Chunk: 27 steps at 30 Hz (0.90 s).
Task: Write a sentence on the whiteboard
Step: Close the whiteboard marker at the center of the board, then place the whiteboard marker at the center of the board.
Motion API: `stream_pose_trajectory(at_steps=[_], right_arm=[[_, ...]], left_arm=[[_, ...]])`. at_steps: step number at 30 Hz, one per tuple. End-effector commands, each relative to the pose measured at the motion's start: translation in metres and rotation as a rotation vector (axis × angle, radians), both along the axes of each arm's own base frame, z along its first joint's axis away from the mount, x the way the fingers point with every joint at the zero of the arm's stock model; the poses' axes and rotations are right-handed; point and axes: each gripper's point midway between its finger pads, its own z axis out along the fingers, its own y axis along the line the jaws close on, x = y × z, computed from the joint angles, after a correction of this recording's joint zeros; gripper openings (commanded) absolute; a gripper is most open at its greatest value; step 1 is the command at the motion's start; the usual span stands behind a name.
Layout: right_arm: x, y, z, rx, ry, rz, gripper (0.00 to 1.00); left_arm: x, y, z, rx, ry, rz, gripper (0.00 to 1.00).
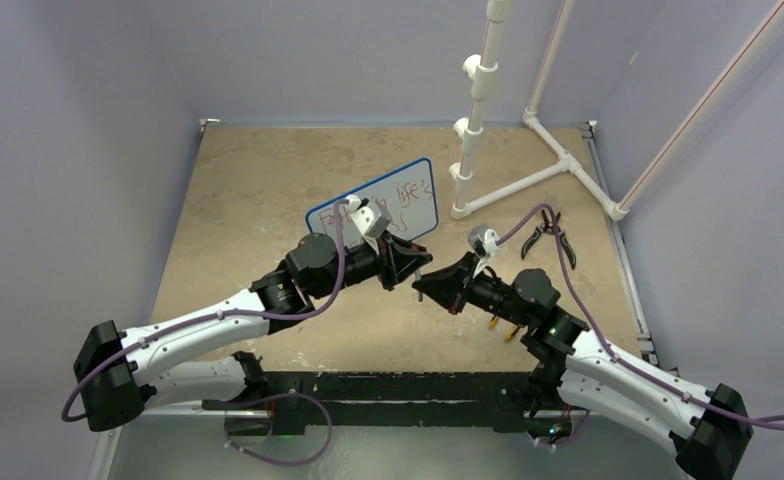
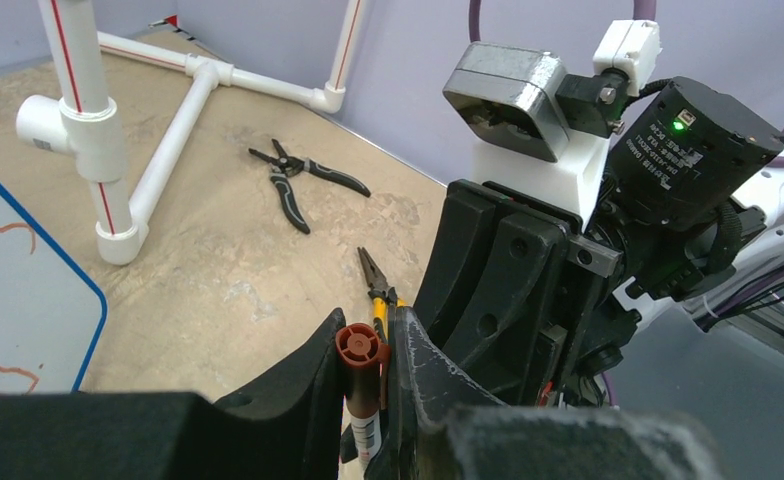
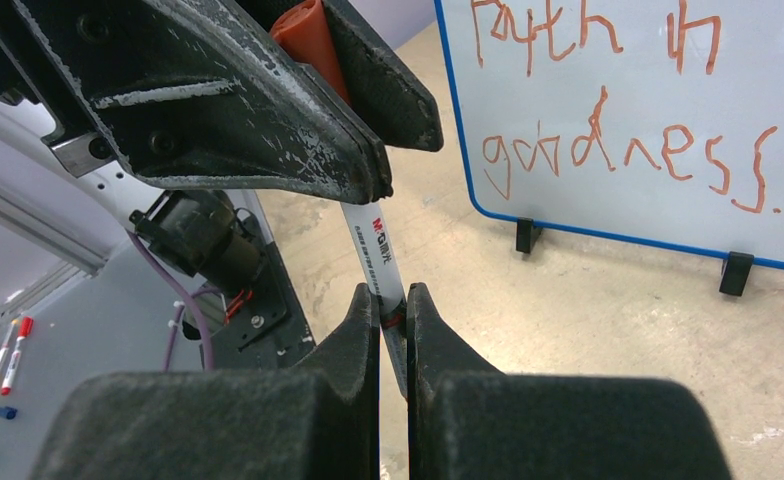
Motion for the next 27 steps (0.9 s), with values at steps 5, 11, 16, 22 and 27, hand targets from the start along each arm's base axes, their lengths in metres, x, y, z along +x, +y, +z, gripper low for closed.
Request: stream_pose_trajectory(at_steps=[5, 11, 16, 22, 27], right_arm=[[0.03, -0.057, 0.181, 0.498, -0.319, -0.305, 0.0], [0.061, -0.033, 0.115, 0.221, -0.171, -0.34, 0.0], [0.082, -0.028, 0.043, -0.024, 0.032, -0.407, 0.0], [0.087, -0.036, -0.02, -0.169, 0.212, -0.479, 0.0], [0.097, -0.05, -0.068, -0.267, 0.347, -0.532, 0.0]], left_arm=[[-0.041, 0.028, -0.091, 0.373, 0.328, -0.035, 0.0], [0.026, 0.02, -0.006, 0.18, 0.243, 0.139, 0.12], [0.079, 0.028, 0.054, 0.084, 0.157, 0.237, 0.45], [0.116, 0.048, 0.093, 0.105, 0.076, 0.335, 0.66], [0.155, 0.108, 0.094, 0.138, 0.076, 0.522, 0.71]])
